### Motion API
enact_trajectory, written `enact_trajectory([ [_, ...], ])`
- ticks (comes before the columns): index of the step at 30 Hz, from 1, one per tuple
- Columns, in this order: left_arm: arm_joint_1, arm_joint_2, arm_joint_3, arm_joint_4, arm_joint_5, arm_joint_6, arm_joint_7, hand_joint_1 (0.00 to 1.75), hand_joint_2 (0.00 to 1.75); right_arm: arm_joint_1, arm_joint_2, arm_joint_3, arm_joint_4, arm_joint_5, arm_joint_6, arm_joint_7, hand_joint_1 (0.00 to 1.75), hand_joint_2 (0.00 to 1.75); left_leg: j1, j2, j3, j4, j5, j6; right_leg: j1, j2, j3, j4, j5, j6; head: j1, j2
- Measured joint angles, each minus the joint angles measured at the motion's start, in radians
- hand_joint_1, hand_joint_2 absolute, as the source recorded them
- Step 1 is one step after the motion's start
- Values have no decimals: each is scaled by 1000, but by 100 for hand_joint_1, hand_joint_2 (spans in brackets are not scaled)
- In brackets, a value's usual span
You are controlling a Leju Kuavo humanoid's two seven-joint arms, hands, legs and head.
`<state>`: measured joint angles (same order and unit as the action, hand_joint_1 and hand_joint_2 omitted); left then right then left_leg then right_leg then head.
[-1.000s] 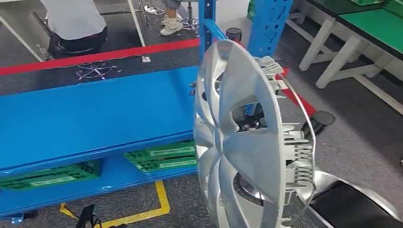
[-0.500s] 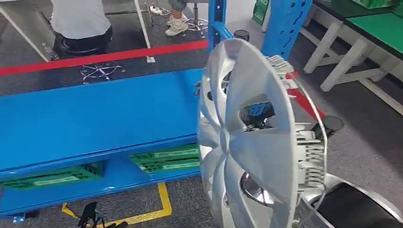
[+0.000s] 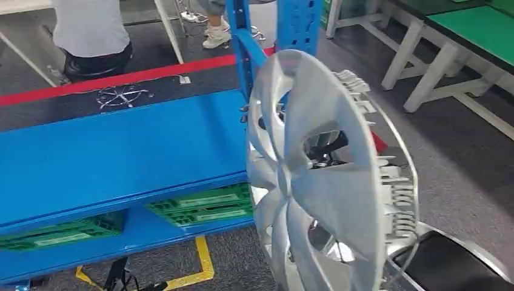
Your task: Take the parts from the cabinet and place them on the table.
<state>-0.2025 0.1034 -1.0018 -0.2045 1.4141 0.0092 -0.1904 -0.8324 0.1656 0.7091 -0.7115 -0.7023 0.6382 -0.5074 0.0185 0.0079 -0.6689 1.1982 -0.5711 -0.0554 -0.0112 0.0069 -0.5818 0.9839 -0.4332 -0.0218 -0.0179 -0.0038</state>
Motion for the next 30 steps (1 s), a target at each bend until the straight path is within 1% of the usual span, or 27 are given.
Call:
enact_trajectory([
  [1, 2, 0, 0, 0, 0, 0, 0, 0, 175, 2, 0, 2, 0, 0, 0, 0, 175, 175, 0, 0, -41, 71, -20, 0, 3, 1, 0, 0, -1, -3, -4, 0],
  [2, 4, 0, 0, 0, 0, 0, 0, 0, 175, 3, 0, 3, 2, 0, -1, 1, 175, 175, 0, -1, -65, 102, -16, 2, 5, 4, 0, 0, -2, -4, -7, 0],
  [3, 6, 0, 0, 0, 0, 0, 0, 0, 175, 4, 0, 5, 2, 0, -1, 1, 175, 175, -2, -1, -59, 73, 16, 6, 6, 8, 1, 0, -2, -4, -10, 0],
  [4, 6, 0, 0, 0, 0, 0, 0, 0, 175, 2, 0, 5, 2, 0, -1, 1, 175, 175, -3, -2, -30, 1, 62, 10, 6, 11, 2, 1, -2, -4, -13, 0],
  [5, 5, 0, 0, 0, 0, 0, 0, 0, 175, 0, 1, 5, 2, -2, -1, 0, 175, 175, -3, -4, 14, -94, 111, 15, 7, 15, 4, 1, -2, -4, -16, 0],
  [6, 5, 2, 0, 0, 0, 0, 0, 0, 175, -2, 2, 5, 2, -2, -1, 0, 175, 175, -3, -11, 60, -187, 150, 21, 7, 18, 5, 0, -2, -3, -19, 0],
  [7, 3, 3, 0, 0, 2, 0, 0, 0, 175, -4, 3, 5, 2, -2, -1, -1, 175, 175, -7, -17, 80, -237, 147, 23, 12, 20, 1, 2, -4, -1, -22, 0],
  [10, 3, 3, 0, 0, 3, 0, -1, 0, 175, -3, 4, 5, 2, -3, -1, 0, 175, 175, -13, -11, 78, -237, 148, 31, 9, 23, 3, -3, -4, 13, -20, 0],
  [11, 2, 3, 0, 0, 3, 0, -1, 0, 175, -4, 4, 5, 2, -3, -1, 0, 175, 175, -10, -9, 81, -244, 153, 38, 10, 24, 3, -5, -4, 19, -19, 0],
  [12, 3, 2, 0, 0, 3, 0, -1, 0, 175, -4, 4, 5, 2, -3, -1, -1, 175, 175, -2, -2, 88, -253, 157, 43, 9, 17, -9, 8, -15, 23, -16, 0],
  [13, 3, 2, 0, 0, 3, 0, -1, 0, 175, -6, 4, 5, 2, -3, -1, 0, 175, 175, -3, -1, 93, -257, 157, 46, 11, 8, -19, 46, -41, 29, -7, 0],
  [14, 3, 2, 0, 0, 3, 0, -1, 0, 175, -7, 4, 5, 2, -3, -1, -1, 175, 175, -4, 0, 95, -257, 154, 53, 10, 6, -50, 121, -82, 32, 1, 0],
  [15, 3, 2, 0, 0, 3, 0, -1, 0, 175, -6, 4, 5, 2, -3, -1, -1, 175, 175, -4, 0, 96, -256, 153, 54, 9, 5, -90, 211, -122, 35, 4, 0],
  [16, 4, 2, 0, 0, 3, 0, -1, 0, 175, -3, 3, 5, 4, -3, -1, 0, 175, 175, -5, 2, 97, -256, 152, 55, 8, 5, -127, 288, -148, 38, 9, 0],
  [17, 5, 2, 0, 0, 3, 0, -1, 0, 175, -1, 4, 6, 7, -3, -1, 0, 175, 175, -5, 2, 98, -255, 151, 56, 7, 4, -145, 324, -153, 39, 12, 0],
  [18, 5, 2, 0, 0, 3, 0, -1, 0, 175, 1, 3, 6, 9, -3, -1, 0, 175, 175, -5, 2, 100, -255, 150, 56, 6, 3, -141, 312, -137, 39, 17, 0],
  [19, 5, 2, 0, 0, 3, 0, -1, 0, 175, 1, 4, 6, 10, -3, -1, 0, 175, 175, -5, 2, 103, -255, 147, 54, 5, 2, -115, 254, -99, 37, 22, 0],
  [21, 5, 0, 0, 0, 3, 0, -1, 0, 175, -2, 4, 6, 10, -5, 0, 0, 175, 175, -5, 2, 114, -253, 140, 48, 4, -7, -17, 55, 2, 29, 33, 0],
  [22, 7, -1, 0, 0, 3, 0, -1, 0, 175, -2, 4, 6, 10, -5, 0, 0, 175, 175, -7, 2, 114, -254, 137, 44, 7, -16, 6, 15, -9, 25, 35, 0],
  [23, 5, -1, 0, 0, 3, 0, -2, 0, 175, -5, 5, 7, 10, -5, 0, 1, 175, 175, -11, 2, 109, -245, 137, 41, 13, -13, 22, -6, -10, 23, 35, 0],
  [24, 5, -1, 0, 0, 3, 0, -3, 0, 175, -2, 7, 12, 10, -5, 2, 3, 175, 175, -10, 3, 105, -248, 141, 35, 12, -11, 17, -3, -12, 17, 32, 0],
  [25, 7, -1, 0, 0, 3, -1, -3, 0, 175, 1, 8, 15, 10, -5, 2, 4, 175, 175, -10, 4, 105, -250, 142, 33, 15, -9, 15, -3, -13, 14, 25, 0],
  [26, 7, -2, 0, 0, 3, -2, -3, 0, 175, 2, 8, 15, 10, -5, 2, 5, 175, 175, -9, 4, 108, -252, 143, 25, 16, -8, 17, -8, -11, 9, 24, 0],
  [27, 7, -1, 0, 0, 3, -3, -3, 0, 175, 1, 14, 16, 9, -5, 2, 6, 175, 175, -7, 2, 105, -249, 133, 21, 5, -9, 30, -24, -4, 0, 25, 0],
  [28, 7, -2, 0, 0, 3, -3, -3, 0, 175, -1, 15, 16, 9, -5, 2, 5, 175, 175, -8, 0, 97, -221, 114, 17, 7, -9, 32, -29, -2, -4, 18, 0],
  [29, 7, -2, 0, 0, 3, -3, -4, 0, 175, -3, 17, 16, 9, -6, 1, 3, 175, 175, -7, -2, 65, -156, 76, 13, 6, -11, 31, -30, 1, -8, 11, 0],
  [30, 8, -2, 0, 0, 3, -3, -4, 0, 175, -4, 18, 16, 9, -6, -2, 2, 175, 175, -5, -2, 21, -65, 36, 10, 7, -11, 29, -30, 1, -8, 2, 0],
])
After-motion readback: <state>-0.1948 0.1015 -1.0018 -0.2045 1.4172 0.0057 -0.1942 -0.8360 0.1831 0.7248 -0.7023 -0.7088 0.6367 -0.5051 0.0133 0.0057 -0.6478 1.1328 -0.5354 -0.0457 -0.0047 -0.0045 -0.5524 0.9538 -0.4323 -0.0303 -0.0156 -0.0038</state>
